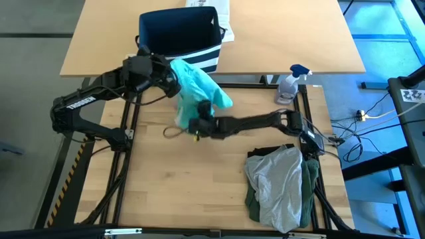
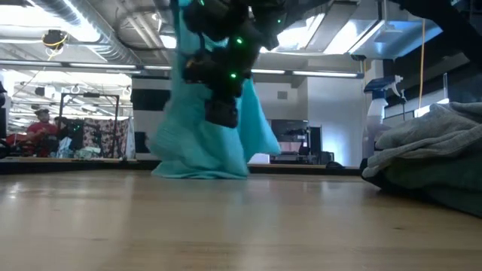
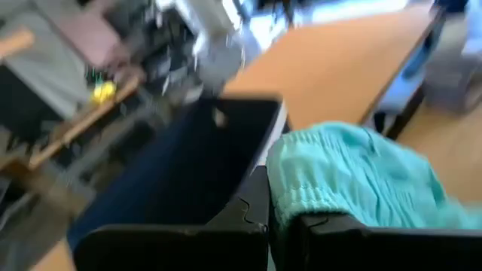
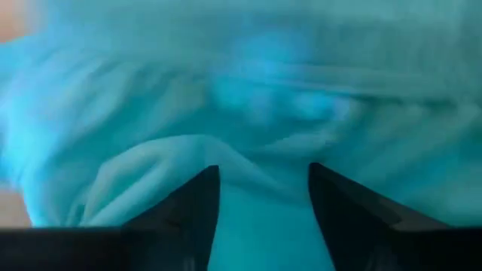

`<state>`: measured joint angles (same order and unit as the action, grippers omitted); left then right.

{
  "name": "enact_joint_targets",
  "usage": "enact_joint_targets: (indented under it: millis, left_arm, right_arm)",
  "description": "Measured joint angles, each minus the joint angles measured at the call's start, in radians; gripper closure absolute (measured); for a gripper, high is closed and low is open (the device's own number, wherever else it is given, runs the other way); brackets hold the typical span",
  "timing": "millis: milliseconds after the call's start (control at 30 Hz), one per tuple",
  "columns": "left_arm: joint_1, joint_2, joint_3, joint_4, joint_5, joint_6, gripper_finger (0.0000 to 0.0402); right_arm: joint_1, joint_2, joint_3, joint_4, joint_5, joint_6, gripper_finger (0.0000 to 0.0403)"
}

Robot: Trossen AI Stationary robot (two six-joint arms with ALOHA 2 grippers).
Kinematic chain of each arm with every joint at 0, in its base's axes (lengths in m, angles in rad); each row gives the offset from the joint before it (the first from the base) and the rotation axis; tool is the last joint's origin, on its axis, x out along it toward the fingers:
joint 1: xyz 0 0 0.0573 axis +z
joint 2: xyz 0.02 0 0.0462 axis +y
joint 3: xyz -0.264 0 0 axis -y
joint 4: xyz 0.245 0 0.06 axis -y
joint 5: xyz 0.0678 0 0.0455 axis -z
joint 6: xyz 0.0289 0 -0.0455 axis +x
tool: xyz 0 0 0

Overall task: Fold Laundry from Bin
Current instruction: Fold the blue shorts

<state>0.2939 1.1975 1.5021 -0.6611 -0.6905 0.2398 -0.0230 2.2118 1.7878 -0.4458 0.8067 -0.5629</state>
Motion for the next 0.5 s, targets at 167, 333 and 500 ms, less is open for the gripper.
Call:
enact_joint_targets:
  millis: [167,333,500]
  left_arm:
    - [-0.023,0.000,-0.001,-0.337,-0.027,-0.242,0.0401]
    - [-0.081,0.006,-0.027,-0.611,-0.021,-0.512,0.0401]
    - [-0.158,0.006,-0.103,-0.701,0.016,-0.690,0.0401]
  right_arm:
    - [-0.088,-0.030,0.000,-0.163,-0.055,0.226,0.0234]
    - [-0.125,-0.037,0.000,-0.243,-0.085,0.302,0.0248]
    - [-0.137,-0.037,0.000,-0.311,-0.167,0.377,0.0249]
